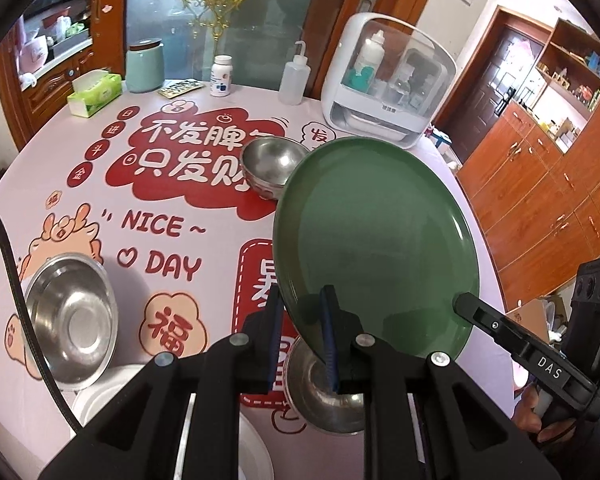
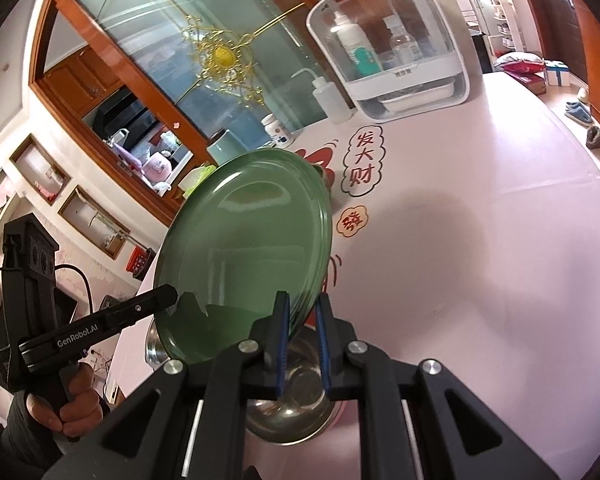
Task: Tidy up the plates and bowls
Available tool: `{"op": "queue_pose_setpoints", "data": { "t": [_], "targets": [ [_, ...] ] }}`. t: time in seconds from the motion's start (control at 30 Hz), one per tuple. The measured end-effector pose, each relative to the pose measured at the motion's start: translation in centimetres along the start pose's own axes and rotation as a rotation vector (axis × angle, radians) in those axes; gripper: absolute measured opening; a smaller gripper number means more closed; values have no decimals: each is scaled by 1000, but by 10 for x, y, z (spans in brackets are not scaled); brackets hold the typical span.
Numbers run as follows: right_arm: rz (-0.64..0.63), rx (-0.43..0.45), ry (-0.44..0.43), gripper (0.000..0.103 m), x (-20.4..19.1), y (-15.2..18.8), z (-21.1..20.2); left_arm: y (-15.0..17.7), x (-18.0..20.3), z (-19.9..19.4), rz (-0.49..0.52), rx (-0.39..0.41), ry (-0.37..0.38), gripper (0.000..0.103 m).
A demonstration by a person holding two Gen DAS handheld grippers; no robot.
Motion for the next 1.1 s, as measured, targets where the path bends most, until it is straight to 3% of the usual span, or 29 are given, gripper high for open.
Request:
{"op": "queue_pose_setpoints", "data": {
  "t": [1.1],
  "targets": [
    [-112,-149,-111,14,-95,65,10,65,-89,-78,-103,30,-56,15]
  ]
}}
Point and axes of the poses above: each gripper's, at about its wrist camera, not at the fingertips, and z roughly the way its jaws point, x to its right, y to its underside, the point moved 10 cm from there along z, roughly the way its jaws point, and after that the axes turned 14 degrees about -z, right-handed, at the moved point
